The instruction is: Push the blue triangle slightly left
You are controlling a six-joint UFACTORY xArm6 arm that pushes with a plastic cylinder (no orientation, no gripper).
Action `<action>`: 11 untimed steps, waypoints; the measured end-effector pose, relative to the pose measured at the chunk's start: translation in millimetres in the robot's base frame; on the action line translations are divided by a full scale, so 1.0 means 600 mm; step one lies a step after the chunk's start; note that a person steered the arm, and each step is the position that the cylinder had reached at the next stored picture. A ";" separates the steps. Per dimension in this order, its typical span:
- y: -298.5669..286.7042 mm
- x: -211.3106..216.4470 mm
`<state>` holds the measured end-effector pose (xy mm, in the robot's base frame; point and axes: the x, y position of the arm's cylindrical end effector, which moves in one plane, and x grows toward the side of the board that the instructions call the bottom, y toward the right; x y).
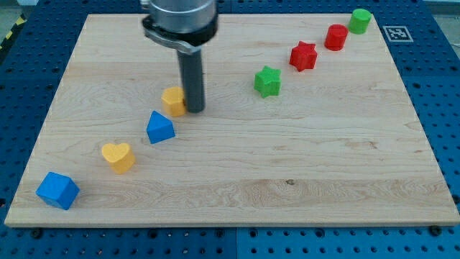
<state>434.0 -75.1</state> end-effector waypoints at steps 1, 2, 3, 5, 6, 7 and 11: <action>-0.089 -0.015; -0.150 -0.026; -0.088 0.003; 0.013 0.088; -0.057 0.106; -0.087 0.112; -0.098 0.069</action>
